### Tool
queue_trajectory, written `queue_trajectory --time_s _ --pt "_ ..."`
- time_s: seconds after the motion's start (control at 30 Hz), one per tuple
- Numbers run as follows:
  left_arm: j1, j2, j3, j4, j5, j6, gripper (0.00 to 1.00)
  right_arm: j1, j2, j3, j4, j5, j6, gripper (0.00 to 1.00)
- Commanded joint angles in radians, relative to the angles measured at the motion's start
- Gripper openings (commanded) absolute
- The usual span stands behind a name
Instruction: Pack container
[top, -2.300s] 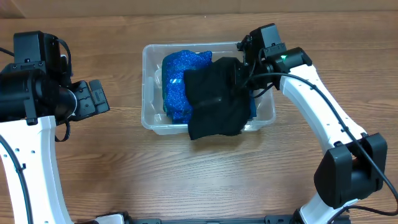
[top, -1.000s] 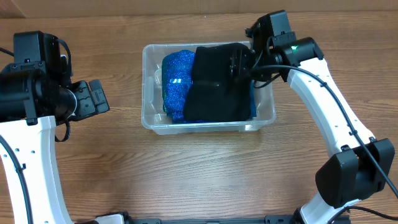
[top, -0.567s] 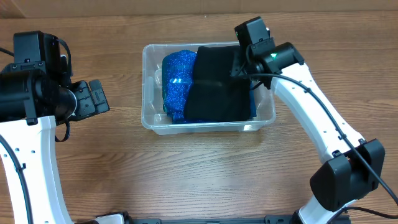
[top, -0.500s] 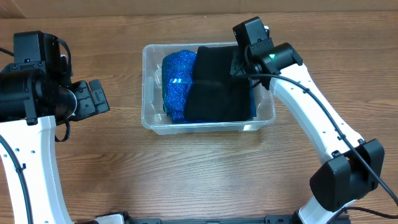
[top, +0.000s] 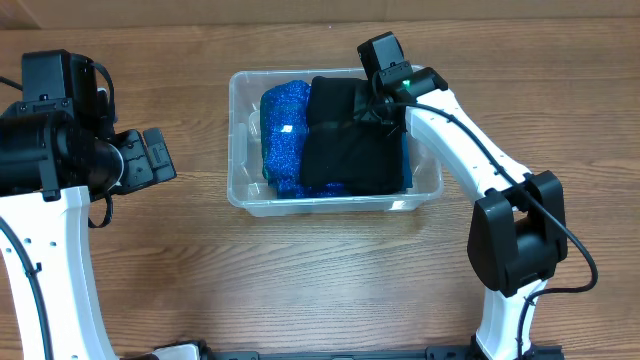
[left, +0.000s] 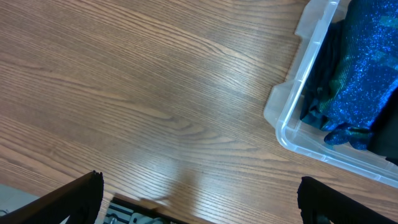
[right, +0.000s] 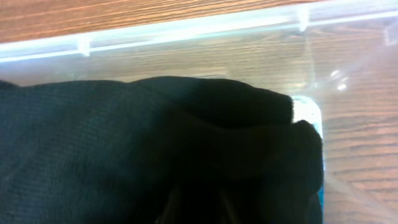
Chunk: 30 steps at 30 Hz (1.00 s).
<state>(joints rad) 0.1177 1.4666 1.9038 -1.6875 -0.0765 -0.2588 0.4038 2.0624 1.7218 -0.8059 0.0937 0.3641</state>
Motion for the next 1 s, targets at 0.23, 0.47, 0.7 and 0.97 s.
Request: queue_trajectory --time_s 0.23,0.47,0.7,0.97 --pt "-0.006 0.002 -0.001 -0.002 -0.009 -0.007 1.0 0.017 -0.377 0.003 -0.189 -0.096 -0.081 1.0" --pt "-0.006 0.002 -0.001 -0.002 -0.009 -0.007 1.0 0.017 -0.687 0.003 -0.359 -0.148 -0.076 1.0" --pt "-0.006 0.002 -0.001 -0.002 -0.009 -0.007 1.0 0.008 -0.798 0.003 -0.538 -0.214 -0.134 1.0" --pt "-0.006 0.002 -0.001 -0.002 -0.009 -0.007 1.0 0.008 -0.978 0.003 -0.422 -0.062 -0.15 1.0"
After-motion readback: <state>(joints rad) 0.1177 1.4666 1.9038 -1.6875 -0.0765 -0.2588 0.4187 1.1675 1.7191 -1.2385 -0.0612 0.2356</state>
